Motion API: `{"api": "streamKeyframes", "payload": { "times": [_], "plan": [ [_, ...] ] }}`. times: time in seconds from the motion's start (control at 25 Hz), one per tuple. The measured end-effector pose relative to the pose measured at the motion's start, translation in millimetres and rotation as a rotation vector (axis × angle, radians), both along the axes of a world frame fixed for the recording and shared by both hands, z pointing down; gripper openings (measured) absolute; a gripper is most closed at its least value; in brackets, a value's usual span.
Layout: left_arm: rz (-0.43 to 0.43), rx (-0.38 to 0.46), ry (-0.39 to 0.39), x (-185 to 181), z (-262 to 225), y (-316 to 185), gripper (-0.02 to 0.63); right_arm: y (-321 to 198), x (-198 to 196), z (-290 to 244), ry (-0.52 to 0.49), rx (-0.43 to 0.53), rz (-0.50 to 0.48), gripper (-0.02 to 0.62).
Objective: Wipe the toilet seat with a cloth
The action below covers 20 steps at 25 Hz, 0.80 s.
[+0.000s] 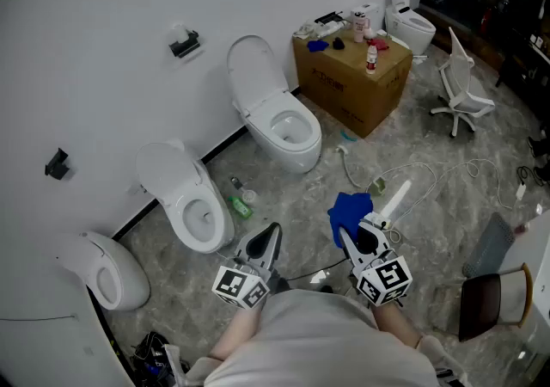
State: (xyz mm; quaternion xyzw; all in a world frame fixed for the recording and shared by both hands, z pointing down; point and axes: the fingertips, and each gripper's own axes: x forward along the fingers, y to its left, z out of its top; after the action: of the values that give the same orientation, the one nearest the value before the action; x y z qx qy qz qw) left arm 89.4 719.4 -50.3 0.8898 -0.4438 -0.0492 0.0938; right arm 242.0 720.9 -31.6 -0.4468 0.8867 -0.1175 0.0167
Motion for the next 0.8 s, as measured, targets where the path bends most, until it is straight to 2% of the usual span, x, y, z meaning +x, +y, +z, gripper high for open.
{"api": "streamKeyframes", "payload": {
  "times": [0.8],
  "plan": [
    [0.014,-0.029,0.024,12.9,6.2,5.1,0.009,5.2,7.5,-3.2,0.011,0.029,-0.001,0.054]
  ]
}}
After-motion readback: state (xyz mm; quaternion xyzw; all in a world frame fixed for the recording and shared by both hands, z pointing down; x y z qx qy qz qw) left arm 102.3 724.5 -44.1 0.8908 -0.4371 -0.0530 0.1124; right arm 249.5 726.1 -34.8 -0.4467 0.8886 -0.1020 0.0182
